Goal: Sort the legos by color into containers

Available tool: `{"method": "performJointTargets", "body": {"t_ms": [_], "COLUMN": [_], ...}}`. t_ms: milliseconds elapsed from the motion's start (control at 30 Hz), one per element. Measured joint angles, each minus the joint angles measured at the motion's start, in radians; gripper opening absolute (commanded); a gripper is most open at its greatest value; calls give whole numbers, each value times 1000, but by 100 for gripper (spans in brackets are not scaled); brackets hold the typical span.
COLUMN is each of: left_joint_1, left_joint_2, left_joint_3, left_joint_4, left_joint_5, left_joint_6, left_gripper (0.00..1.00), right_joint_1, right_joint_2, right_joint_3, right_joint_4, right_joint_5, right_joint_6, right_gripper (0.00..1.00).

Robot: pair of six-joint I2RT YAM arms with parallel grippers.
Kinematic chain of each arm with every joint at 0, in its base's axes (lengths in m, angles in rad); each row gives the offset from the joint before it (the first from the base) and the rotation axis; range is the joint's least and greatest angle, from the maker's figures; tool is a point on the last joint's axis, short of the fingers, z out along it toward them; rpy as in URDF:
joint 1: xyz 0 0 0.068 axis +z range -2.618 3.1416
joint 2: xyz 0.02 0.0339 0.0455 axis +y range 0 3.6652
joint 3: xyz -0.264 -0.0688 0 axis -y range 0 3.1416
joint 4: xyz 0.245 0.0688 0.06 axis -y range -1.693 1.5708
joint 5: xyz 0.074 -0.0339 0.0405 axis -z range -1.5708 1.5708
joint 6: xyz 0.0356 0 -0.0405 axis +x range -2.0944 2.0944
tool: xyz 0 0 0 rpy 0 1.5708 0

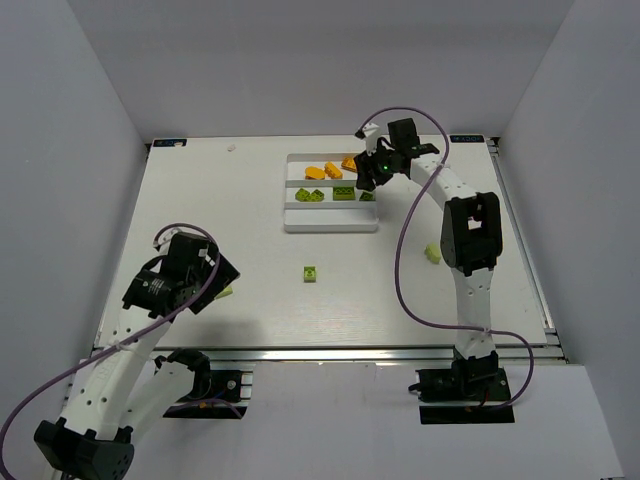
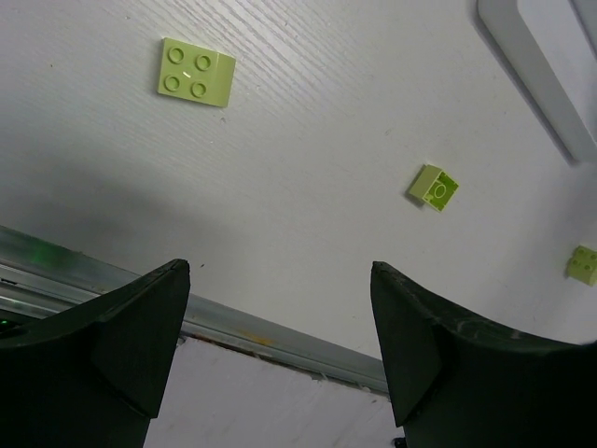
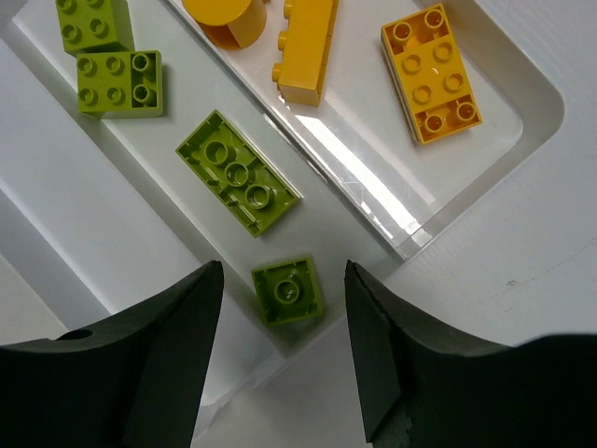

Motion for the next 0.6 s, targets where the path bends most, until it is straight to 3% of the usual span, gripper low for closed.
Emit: {"method": "performJointTargets", "body": {"t_ms": [200,300,400,467,600], "left_joint_1": [0,0,0,0,0], "left_joint_2": [-35,-57,-74,-76,-69], "left_joint_3": [0,-6,-17,-19,-25], "left_joint_4": [-17,-27,-39,-42,-39], "left_joint_5": [-8,-14,-24,-29,-31], "left_joint_6": [-31,-53,-76,-90,-106], "left_gripper": [86,83,83,83,82], "right_joint_1": [-2,-6,-17,-25,-48], "right_joint_2": [-62,-259,-529,-642,-687], "right_joint_3": [-55,-271,-537,-605,-604], "right_joint_4": [12,97,238,264,265], "right_joint_5": [-27,-56,-88,-123,-201], "right_joint_6": [-1,-3,31,59,95], "right_gripper": [53,49,38,44,71]}}
